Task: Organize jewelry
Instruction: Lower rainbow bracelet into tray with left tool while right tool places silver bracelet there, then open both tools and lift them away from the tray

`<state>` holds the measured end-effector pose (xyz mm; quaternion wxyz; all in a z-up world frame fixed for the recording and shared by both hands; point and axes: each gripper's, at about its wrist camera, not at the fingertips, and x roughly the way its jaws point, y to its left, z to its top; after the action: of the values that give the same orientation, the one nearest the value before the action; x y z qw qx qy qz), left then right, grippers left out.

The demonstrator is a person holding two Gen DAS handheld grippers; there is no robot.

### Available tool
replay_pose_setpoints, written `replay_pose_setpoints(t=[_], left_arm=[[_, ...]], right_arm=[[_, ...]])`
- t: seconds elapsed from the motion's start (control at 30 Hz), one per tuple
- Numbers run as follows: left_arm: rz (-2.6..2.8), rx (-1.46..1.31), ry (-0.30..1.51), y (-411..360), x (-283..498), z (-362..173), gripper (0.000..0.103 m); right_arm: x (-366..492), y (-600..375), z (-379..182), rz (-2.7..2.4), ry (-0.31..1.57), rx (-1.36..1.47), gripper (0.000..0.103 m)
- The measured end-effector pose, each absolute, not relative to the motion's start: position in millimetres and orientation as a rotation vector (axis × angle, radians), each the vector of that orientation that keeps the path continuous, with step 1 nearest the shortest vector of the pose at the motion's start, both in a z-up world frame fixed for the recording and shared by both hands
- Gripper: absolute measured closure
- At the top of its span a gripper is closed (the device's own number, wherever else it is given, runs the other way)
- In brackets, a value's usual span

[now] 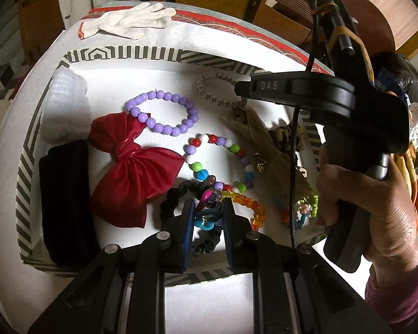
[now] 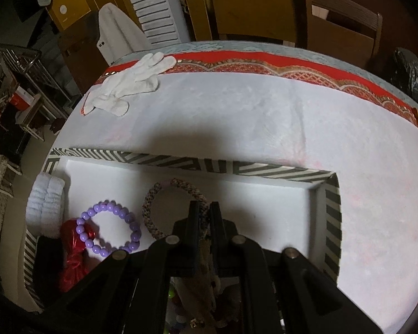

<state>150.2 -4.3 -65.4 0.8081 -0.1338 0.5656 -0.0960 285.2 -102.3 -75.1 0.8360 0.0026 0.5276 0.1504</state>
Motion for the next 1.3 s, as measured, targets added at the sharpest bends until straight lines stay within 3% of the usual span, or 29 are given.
replay_pose_setpoints(t=[0.23,0.33,0.57,0.7,0.97,1.3], left_arm=[[-0.191,-0.296,1.197,1,151,-59,0.071],[-0.193,-0.291,1.196,0,151,-58,0.071],[-0.179,-0.278,1.202,-7,153,-59,0.071],[-0.152,-0.281,1.206,-6,151,-60,0.071],[-0.094,-0.270,1.192,-2,143,-55,0.048],[-0.052,-0.151,1.139,-19,125,-34,0.048]], right_arm=[[292,-104,-78,0.311,1.128,0.028,0.095],[290,-106,-73,0.319,1.113,0.032,0.085],[278,-122,-61,0.318,1.102,0.061,0.081],[267,-133,-54,0.322,1.105,0.097,0.071],[232,-151,-38,0.345,1.076,0.139,0.057],[171,-176,-16,0.326,1.008,0.162,0.047]])
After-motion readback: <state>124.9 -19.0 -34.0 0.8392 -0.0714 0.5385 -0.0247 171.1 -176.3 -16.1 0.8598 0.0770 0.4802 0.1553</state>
